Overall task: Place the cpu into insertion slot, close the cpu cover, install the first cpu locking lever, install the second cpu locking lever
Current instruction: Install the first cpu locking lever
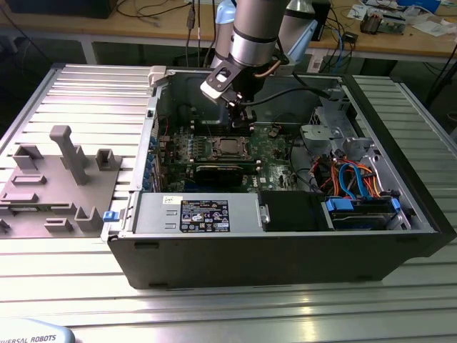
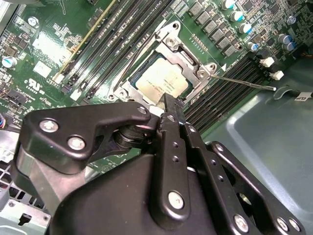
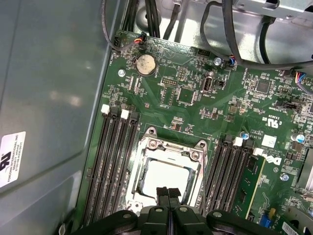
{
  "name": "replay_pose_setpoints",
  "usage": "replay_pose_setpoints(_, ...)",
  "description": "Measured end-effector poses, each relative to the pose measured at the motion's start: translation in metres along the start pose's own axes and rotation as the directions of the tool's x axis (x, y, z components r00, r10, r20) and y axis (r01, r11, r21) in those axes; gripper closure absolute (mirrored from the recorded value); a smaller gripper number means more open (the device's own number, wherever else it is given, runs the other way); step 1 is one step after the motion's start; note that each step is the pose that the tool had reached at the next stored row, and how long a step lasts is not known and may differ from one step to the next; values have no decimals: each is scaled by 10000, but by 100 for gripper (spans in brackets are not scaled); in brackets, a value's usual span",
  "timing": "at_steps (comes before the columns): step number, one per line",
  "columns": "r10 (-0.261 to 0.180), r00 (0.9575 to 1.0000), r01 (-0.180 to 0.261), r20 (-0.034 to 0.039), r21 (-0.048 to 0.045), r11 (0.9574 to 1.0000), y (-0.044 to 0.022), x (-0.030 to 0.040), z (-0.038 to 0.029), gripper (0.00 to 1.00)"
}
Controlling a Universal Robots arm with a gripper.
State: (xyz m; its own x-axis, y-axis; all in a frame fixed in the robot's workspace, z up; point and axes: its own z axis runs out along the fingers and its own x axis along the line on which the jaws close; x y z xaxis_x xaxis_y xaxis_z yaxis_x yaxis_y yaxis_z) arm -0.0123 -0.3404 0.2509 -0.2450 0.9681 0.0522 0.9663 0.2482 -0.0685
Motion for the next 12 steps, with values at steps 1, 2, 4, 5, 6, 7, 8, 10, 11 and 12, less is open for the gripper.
replay_pose_setpoints(1,-13,10000,13,1,1,10000,0,0,0,89)
replay_pose_setpoints(2,-21,10000,21,2,1,10000,0,0,0,89)
replay_pose_setpoints(4,-27,10000,27,2,1,10000,0,0,0,89)
replay_pose_setpoints(5,-34,10000,34,2,2,10000,0,0,0,89)
replay_pose_setpoints(6,-41,10000,41,3,2,10000,0,0,0,89)
replay_pose_setpoints(7,-45,10000,45,3,3,10000,0,0,0,89)
replay_pose_setpoints(8,-53,10000,53,4,3,10000,0,0,0,89)
replay_pose_setpoints(10,-66,10000,66,5,3,10000,0,0,0,89)
replay_pose_setpoints(11,-70,10000,70,5,3,10000,0,0,0,89)
replay_pose_setpoints(12,-79,10000,79,5,4,10000,0,0,0,89)
